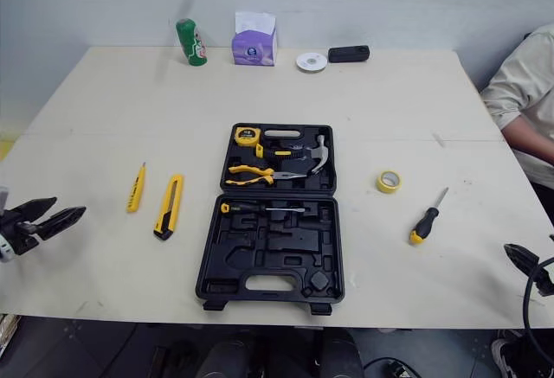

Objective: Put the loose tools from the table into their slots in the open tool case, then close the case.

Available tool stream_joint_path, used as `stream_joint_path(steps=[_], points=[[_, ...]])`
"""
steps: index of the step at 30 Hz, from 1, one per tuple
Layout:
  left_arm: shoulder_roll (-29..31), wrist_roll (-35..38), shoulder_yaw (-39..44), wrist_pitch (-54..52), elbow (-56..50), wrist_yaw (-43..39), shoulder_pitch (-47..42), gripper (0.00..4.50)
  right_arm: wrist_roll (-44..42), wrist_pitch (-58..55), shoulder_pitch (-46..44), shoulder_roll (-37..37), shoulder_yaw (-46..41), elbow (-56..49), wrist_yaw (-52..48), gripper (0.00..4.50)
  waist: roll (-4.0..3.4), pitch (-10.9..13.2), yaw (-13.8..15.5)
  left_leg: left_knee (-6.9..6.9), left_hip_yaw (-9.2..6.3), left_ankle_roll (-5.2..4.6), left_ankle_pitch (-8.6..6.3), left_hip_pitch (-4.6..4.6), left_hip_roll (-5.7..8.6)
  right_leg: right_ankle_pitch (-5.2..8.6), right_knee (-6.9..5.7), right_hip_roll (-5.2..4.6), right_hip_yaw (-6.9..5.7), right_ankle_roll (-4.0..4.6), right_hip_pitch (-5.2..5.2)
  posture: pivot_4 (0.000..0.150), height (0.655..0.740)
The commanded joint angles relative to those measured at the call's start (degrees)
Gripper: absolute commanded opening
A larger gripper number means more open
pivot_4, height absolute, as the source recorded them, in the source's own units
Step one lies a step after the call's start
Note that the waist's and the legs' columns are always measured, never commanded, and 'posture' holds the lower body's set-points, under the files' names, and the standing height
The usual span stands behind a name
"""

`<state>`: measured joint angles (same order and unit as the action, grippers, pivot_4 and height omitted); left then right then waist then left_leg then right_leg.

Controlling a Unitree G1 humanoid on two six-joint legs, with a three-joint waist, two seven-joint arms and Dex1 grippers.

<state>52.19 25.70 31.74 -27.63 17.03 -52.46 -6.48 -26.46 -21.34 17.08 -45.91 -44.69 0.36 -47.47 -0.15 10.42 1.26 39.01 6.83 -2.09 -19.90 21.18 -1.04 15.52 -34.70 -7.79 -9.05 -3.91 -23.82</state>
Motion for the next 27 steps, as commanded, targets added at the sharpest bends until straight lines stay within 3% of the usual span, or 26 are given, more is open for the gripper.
stream_joint_path(steps=[1,6,13,18,27], points=[[0.4,3.7,-3.2,-2.8,-9.6,-2.7,-1.9,4.37,-1.8,-3.4,1.2,2.0,1.8,-11.8,3.3,4.50,-0.02,0.0,0.0,0.00,0.00,0.02,0.01,0.00,0.00,0.00,-0.02,0.00,0.01,0.00,0.00,0.150,0.7278],[0.4,10.3,-10.9,-10.6,-23.1,-6.1,-7.4,4.37,-5.1,-12.9,1.4,7.5,5.8,-27.9,12.8,4.50,-0.10,0.1,0.1,0.00,0.02,0.04,0.03,0.01,0.01,0.00,-0.04,0.00,0.02,0.00,0.00,0.150,0.7278],[-3.7,23.5,-21.0,-21.0,-37.4,-7.3,-22.2,4.37,-8.7,-29.5,-5.8,21.4,12.4,-43.1,36.5,4.50,-0.20,0.1,0.1,0.01,0.00,0.09,0.11,0.05,0.04,0.00,-0.08,0.07,0.03,0.00,-0.01,0.150,0.7278],[-9.5,21.3,-30.4,-18.4,-37.3,-10.1,-31.5,4.37,-1.6,-32.6,-10.0,28.5,18.9,-44.4,49.1,4.50,-0.22,0.1,-0.1,0.01,0.06,-0.17,0.42,0.02,0.12,0.00,-0.21,0.22,0.06,0.00,0.01,0.150,0.7278],[-16.3,19.9,-35.6,-15.8,-33.6,-12.1,-36.3,4.37,6.6,-30.0,-15.1,37.8,24.9,-38.5,58.9,4.50,-0.22,0.1,-1.4,-0.01,0.06,-0.15,0.66,0.06,0.08,0.03,-0.40,0.41,0.13,0.01,-0.03,0.150,0.7278]])
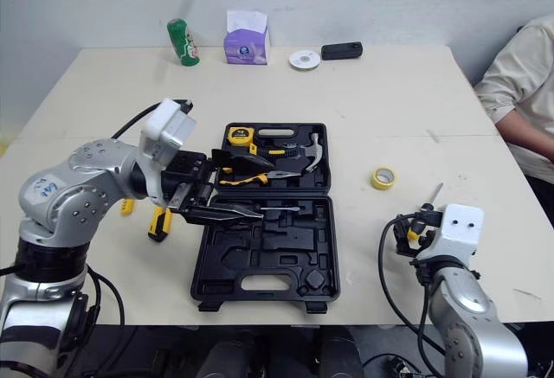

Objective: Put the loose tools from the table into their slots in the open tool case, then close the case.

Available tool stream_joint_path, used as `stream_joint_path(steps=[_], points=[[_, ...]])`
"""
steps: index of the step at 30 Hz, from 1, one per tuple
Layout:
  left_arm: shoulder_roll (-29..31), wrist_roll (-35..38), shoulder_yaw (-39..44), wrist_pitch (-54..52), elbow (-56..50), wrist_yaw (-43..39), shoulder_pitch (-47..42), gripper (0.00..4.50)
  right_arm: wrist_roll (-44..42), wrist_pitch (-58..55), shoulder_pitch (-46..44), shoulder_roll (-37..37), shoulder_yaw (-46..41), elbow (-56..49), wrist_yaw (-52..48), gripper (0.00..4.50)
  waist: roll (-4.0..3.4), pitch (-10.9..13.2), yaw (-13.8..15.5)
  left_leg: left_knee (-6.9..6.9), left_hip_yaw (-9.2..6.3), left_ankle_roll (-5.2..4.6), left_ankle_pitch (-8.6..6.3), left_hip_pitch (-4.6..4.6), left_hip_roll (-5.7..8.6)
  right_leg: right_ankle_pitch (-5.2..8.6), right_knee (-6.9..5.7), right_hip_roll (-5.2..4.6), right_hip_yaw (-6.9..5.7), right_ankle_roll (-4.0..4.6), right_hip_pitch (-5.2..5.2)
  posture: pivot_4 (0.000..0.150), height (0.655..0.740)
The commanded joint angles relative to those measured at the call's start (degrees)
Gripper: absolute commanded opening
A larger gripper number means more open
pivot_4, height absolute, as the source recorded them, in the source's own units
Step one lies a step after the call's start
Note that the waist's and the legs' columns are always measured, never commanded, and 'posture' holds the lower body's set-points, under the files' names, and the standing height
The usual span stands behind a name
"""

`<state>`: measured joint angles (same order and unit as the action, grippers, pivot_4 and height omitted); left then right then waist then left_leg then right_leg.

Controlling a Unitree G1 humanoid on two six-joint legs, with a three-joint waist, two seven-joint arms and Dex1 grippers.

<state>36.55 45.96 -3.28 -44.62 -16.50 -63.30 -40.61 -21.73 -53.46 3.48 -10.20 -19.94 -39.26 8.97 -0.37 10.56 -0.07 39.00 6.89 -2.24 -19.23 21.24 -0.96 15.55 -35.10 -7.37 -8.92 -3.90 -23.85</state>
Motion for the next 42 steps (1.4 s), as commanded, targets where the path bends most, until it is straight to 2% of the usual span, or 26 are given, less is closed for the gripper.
stream_joint_path(steps=[1,4,7,12,13,17,22,27,32,36,42], points=[[-1.1,-0.9,-1.0,1.7,0.4,-1.4,-2.7,4.37,2.7,2.5,-2.1,3.0,0.2,2.1,3.3,4.50,0.00,0.0,-0.1,0.00,0.00,-0.01,0.00,-0.01,0.00,0.00,0.00,0.00,0.02,0.00,0.00,0.150,0.7278],[-2.4,-1.8,-1.7,2.6,2.2,-1.5,-4.2,4.37,4.9,3.7,-2.8,5.4,0.1,3.9,5.7,4.50,-0.01,0.0,-0.1,0.00,-0.01,-0.01,0.02,0.00,0.01,0.00,0.01,0.00,0.01,0.00,-0.01,0.150,0.7278],[-3.3,-2.6,-2.1,3.2,3.3,-1.7,-4.9,4.50,6.5,4.8,-2.7,7.1,0.1,4.2,7.5,3.70,0.00,0.0,-0.1,-0.02,-0.03,-0.01,0.02,0.02,0.00,0.01,-0.01,0.02,0.01,-0.01,-0.01,0.150,0.7278],[-3.4,-4.4,-2.8,4.7,4.2,-2.6,-4.7,4.50,9.4,5.5,-2.0,9.2,0.5,2.9,9.8,1.21,0.00,0.0,-0.1,-0.02,-0.04,-0.02,0.03,0.01,-0.01,0.01,-0.01,0.01,0.01,-0.02,0.00,0.150,0.7278],[-3.5,-4.7,-2.9,4.9,4.3,-2.6,-4.8,4.50,9.8,5.6,-1.8,9.3,0.6,2.7,9.9,1.07,0.00,0.0,0.0,-0.02,-0.05,-0.02,0.03,0.01,0.00,0.01,-0.01,0.01,0.01,-0.02,0.00,0.150,0.7278],[-4.1,-5.7,-2.4,6.0,5.4,-2.1,-5.1,4.50,10.9,5.9,-0.8,7.7,1.7,0.9,8.0,1.08,0.00,0.0,0.0,-0.01,-0.07,-0.04,0.03,0.03,0.02,0.01,0.00,-0.01,0.01,-0.03,0.01,0.150,0.7278],[-2.4,-7.3,-1.2,6.6,6.3,-1.9,-3.1,4.50,6.8,6.4,1.0,-4.4,3.1,-4.9,-6.3,1.08,-0.09,0.1,-0.3,-0.01,-0.08,-0.09,0.03,0.07,0.03,0.02,0.02,-0.02,0.01,-0.07,-0.01,0.150,0.7278],[4.4,-11.7,0.6,9.3,4.5,-2.2,4.6,4.50,-8.1,1.9,-6.6,-16.7,-0.3,-2.4,-25.8,1.08,-0.16,0.2,-1.6,-0.03,-0.05,-0.04,0.03,-0.08,-0.07,0.08,0.08,0.03,0.06,0.03,-0.01,0.150,0.7278],[10.6,-13.6,4.5,10.7,1.7,-1.2,12.9,4.50,-14.6,3.0,-15.7,-28.7,7.1,4.5,-44.6,1.08,0.01,0.5,-1.4,-0.05,-0.17,-0.07,0.02,0.00,-0.08,0.13,0.06,-0.03,-0.06,0.12,-0.06,0.150,0.7278],[14.1,-14.6,7.9,10.5,-1.4,1.1,19.3,4.50,-11.7,9.9,-23.8,-33.5,18.6,11.2,-58.1,1.08,0.24,0.6,-1.3,-0.05,-0.15,-0.13,-0.02,0.04,-0.05,0.12,0.13,-0.13,-0.12,0.10,-0.06,0.150,0.7278],[15.9,-14.6,10.9,9.5,-5.7,4.0,25.4,4.50,-2.1,21.1,-33.2,-34.7,32.4,23.8,-70.7,1.08,0.43,0.8,-0.2,0.01,-0.14,-0.17,-0.04,0.09,-0.01,0.06,0.17,-0.25,-0.17,0.01,-0.06,0.150,0.7278]])
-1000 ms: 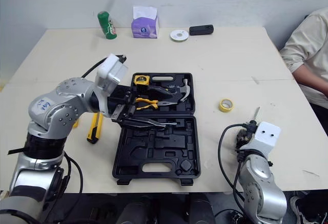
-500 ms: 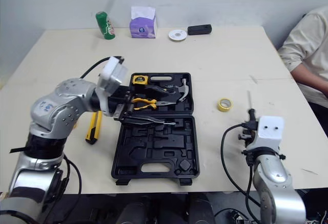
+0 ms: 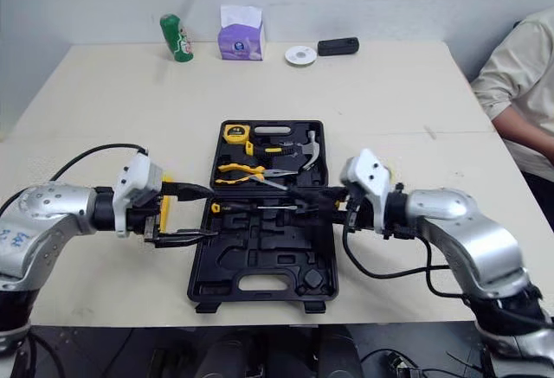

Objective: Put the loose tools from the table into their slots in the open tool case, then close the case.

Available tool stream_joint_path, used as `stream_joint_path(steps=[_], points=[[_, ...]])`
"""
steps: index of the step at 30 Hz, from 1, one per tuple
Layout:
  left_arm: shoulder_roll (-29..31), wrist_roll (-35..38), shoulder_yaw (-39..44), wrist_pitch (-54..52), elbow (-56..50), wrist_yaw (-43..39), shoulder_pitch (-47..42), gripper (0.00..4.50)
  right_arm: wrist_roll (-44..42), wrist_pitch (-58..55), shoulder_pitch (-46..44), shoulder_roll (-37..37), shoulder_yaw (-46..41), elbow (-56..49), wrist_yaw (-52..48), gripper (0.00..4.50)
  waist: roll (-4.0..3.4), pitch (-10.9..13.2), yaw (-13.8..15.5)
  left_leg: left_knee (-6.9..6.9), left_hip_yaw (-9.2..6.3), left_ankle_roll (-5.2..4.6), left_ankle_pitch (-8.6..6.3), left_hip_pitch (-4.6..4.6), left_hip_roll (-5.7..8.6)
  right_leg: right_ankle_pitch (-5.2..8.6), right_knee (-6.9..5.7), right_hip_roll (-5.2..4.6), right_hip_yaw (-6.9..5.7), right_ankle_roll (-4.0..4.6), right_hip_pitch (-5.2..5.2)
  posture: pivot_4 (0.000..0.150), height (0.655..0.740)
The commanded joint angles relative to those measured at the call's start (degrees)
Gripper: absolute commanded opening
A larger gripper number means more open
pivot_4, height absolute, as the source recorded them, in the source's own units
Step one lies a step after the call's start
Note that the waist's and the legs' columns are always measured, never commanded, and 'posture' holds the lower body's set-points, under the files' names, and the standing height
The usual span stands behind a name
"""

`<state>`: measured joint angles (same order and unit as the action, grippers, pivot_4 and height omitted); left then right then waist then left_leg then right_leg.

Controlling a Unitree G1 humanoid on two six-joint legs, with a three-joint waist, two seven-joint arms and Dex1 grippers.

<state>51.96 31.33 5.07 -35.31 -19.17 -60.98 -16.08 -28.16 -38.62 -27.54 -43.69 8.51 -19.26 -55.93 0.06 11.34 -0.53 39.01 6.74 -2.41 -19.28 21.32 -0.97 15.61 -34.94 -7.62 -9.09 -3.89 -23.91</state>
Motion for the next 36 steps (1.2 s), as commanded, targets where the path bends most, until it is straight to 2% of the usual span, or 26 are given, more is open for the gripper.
stream_joint_path(steps=[1,7,11,23,25,30,36], points=[[0.2,-0.2,2.5,0.3,-3.3,2.4,1.2,4.50,5.9,8.2,-2.8,-1.3,5.4,5.5,-7.4,1.08,0.02,0.0,0.6,0.00,0.01,0.00,0.00,0.00,0.00,0.00,0.00,-0.01,0.00,-0.01,0.00,0.150,0.7278],[0.0,-0.9,2.2,1.4,-3.6,3.5,2.3,4.50,11.3,16.1,-6.0,-0.8,9.5,12.3,-13.7,1.08,0.03,0.0,0.6,0.01,0.01,0.00,0.00,0.06,0.02,-0.04,-0.05,-0.02,-0.06,-0.06,0.01,0.150,0.7278],[0.0,-1.0,1.6,1.5,-3.9,3.8,2.0,4.50,13.6,16.3,-8.3,1.7,10.8,16.1,-13.8,1.08,0.02,0.0,0.3,0.02,0.03,0.00,0.00,0.03,0.02,-0.04,-0.06,-0.01,-0.06,-0.06,0.01,0.150,0.7278],[-0.6,-0.8,0.2,0.9,-4.2,3.9,1.1,4.50,14.1,14.3,-6.7,4.0,10.3,13.2,-13.3,1.08,0.00,0.0,0.4,0.03,0.04,0.03,0.00,0.01,-0.01,-0.04,-0.13,0.01,-0.07,-0.04,0.02,0.150,0.7278],[-0.8,-0.9,-0.2,1.0,-3.9,3.9,0.6,4.50,13.4,13.2,-6.4,3.9,9.9,12.0,-13.6,2.12,0.00,0.0,0.3,0.03,0.03,0.04,0.00,0.01,-0.01,-0.04,-0.13,0.01,-0.07,-0.04,0.02,0.150,0.7278],[-1.4,0.0,-1.1,0.3,-3.6,3.3,-1.2,4.50,9.8,11.6,-6.4,5.4,5.7,9.3,-12.0,4.40,0.00,0.0,0.4,0.03,0.04,0.04,0.00,0.02,-0.01,-0.04,-0.13,0.01,-0.06,-0.04,0.02,0.150,0.7278],[-2.4,-0.7,-3.0,0.8,-2.9,2.9,-2.4,4.50,9.6,12.8,-6.1,10.3,5.0,12.2,-9.1,4.47,0.01,0.0,0.4,0.03,0.04,0.04,0.00,0.01,-0.01,-0.04,-0.17,0.04,-0.07,-0.04,0.03,0.150,0.7278]])
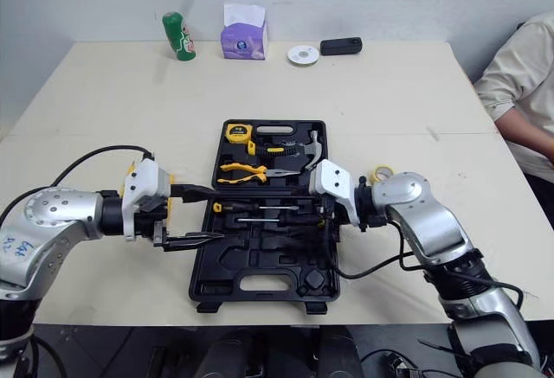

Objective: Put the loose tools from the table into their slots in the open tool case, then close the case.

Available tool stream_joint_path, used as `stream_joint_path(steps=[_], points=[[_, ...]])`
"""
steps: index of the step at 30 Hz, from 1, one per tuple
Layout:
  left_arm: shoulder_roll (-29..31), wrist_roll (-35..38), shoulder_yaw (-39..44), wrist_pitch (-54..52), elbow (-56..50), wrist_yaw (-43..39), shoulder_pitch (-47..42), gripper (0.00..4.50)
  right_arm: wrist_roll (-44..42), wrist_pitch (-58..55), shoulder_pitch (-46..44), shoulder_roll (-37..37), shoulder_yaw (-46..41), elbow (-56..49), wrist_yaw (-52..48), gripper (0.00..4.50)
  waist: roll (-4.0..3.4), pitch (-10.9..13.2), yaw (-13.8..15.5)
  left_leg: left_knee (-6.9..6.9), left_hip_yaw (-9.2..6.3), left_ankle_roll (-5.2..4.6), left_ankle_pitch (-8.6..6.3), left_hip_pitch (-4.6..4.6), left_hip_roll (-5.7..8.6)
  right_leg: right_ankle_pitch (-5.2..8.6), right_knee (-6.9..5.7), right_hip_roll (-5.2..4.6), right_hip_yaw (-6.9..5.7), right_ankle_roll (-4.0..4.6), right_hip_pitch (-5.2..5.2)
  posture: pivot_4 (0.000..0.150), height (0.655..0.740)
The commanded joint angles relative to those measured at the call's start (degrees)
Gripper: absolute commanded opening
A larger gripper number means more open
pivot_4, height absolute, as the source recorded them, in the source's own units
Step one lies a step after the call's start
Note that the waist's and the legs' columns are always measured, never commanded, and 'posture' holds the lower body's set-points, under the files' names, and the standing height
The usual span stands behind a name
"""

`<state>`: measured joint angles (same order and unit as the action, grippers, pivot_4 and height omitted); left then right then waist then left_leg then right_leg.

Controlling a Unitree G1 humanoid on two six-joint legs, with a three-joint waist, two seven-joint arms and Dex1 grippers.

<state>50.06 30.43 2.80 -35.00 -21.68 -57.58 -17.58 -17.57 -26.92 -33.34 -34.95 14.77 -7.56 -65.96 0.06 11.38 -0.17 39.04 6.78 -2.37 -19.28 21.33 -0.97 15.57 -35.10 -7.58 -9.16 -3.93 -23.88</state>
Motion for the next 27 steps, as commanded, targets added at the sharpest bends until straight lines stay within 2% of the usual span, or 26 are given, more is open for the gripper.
stream_joint_path(steps=[1,7,8,10,15,17,18,19,27], points=[[-0.6,0.1,-1.0,0.5,-0.3,-0.6,-1.2,4.50,-0.7,1.5,-0.3,2.1,-1.2,1.1,1.1,4.47,0.00,0.0,0.0,0.00,0.00,0.00,0.00,0.01,0.01,0.00,0.00,0.00,0.00,0.00,0.00,0.150,0.7278],[-1.6,-0.2,-2.0,0.5,0.4,-0.3,-2.2,4.50,-1.6,3.4,-0.8,6.9,-2.0,6.1,1.9,4.47,0.00,0.0,0.0,0.02,0.00,0.00,0.01,0.01,0.01,0.00,-0.04,0.01,0.00,0.00,0.00,0.150,0.7278],[-1.7,-0.4,-2.2,0.6,0.4,-0.4,-2.2,4.50,-1.6,3.7,-0.7,7.0,-1.9,6.4,1.4,4.23,0.00,0.0,0.0,0.02,0.01,-0.01,0.01,0.01,0.02,0.00,-0.04,0.01,0.00,0.00,0.00,0.150,0.7278],[-2.1,-0.3,-2.3,0.5,0.2,-0.2,-2.3,4.50,-1.5,4.4,-0.5,6.8,-1.6,6.5,0.5,3.65,0.00,0.0,0.0,0.02,0.01,-0.01,0.01,0.01,0.02,0.00,-0.03,0.02,0.00,0.00,0.00,0.150,0.7278],[-2.4,-0.2,-2.3,0.4,0.1,0.0,-2.4,4.50,-0.7,5.4,-0.3,6.7,-1.2,7.5,0.1,1.14,0.00,0.0,0.0,0.03,0.01,-0.01,0.01,0.01,0.02,0.00,-0.04,0.02,0.00,0.00,0.00,0.150,0.7278],[-2.5,-0.2,-2.3,0.4,0.0,0.0,-2.4,4.50,-0.3,5.9,-0.3,6.7,-0.7,8.0,-0.1,0.41,0.00,0.0,0.0,0.03,0.01,-0.01,0.01,0.01,0.02,0.00,-0.05,0.02,0.01,0.00,0.00,0.150,0.7278],[-2.5,-0.2,-2.3,0.4,0.1,0.0,-2.4,4.50,-0.1,6.1,-0.3,6.7,-0.5,8.2,-0.2,0.23,0.00,0.0,-0.1,0.03,0.01,-0.01,0.01,0.01,0.02,0.00,-0.05,0.02,0.00,0.00,0.00,0.150,0.7278],[-2.5,-0.3,-2.3,0.5,0.1,0.0,-2.5,4.50,0.2,6.2,-0.3,6.7,-0.3,8.4,-0.2,0.07,0.00,0.0,-0.1,0.03,0.01,-0.01,0.01,0.01,0.02,0.00,-0.05,0.02,0.01,0.00,0.00,0.150,0.7278],[-2.5,-0.4,-2.5,0.9,0.7,-0.3,-2.9,4.50,2.8,3.6,-0.7,6.6,1.6,12.3,0.0,0.07,0.00,0.0,-0.1,0.04,0.01,-0.01,0.01,-0.01,0.02,0.00,-0.06,0.02,0.01,0.00,0.01,0.150,0.7278]])
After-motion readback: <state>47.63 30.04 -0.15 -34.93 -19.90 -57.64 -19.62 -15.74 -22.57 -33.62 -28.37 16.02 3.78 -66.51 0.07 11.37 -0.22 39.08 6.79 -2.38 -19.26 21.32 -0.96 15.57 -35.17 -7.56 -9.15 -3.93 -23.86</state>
